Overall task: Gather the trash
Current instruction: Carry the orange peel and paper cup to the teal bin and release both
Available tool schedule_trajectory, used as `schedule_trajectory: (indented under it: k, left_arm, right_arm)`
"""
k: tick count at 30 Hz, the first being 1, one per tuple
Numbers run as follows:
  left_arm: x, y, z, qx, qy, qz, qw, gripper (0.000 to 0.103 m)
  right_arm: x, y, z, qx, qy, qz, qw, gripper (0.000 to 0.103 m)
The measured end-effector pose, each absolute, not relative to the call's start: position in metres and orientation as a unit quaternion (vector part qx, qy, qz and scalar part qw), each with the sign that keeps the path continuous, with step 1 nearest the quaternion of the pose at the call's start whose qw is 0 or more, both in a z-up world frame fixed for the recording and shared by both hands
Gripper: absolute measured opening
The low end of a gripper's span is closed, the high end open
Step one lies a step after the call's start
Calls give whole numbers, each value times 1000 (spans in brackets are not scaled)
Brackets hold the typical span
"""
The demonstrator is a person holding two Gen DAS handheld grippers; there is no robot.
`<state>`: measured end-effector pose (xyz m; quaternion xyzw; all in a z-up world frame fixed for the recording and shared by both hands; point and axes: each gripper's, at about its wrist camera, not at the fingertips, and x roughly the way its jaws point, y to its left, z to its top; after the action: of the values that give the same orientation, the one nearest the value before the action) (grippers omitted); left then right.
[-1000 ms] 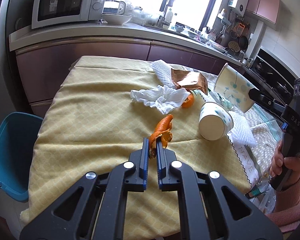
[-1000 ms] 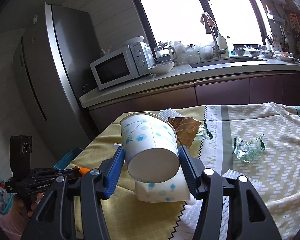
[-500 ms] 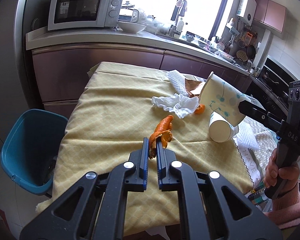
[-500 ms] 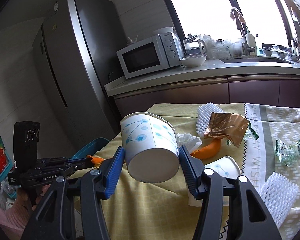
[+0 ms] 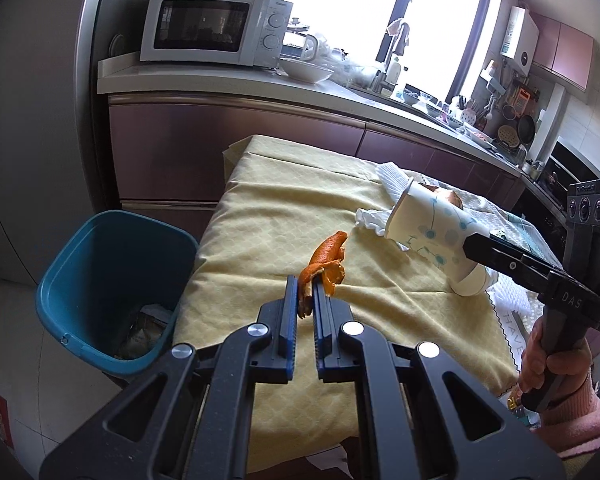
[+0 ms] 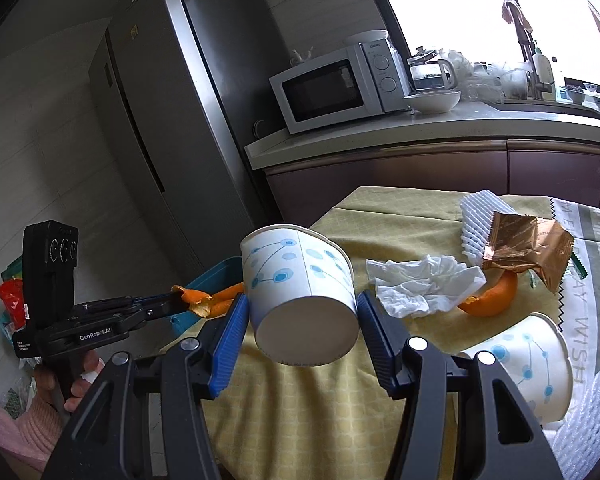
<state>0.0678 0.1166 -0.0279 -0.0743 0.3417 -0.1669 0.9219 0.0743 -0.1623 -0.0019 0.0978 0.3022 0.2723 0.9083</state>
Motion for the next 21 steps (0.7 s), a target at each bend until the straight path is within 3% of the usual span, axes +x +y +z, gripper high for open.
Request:
schedule_trajectory:
  k: [21]
  left_arm:
    - [54, 204, -28, -123, 328, -82, 933, 7]
  right_arm:
    - [101, -86, -5, 66, 327, 343, 878, 54]
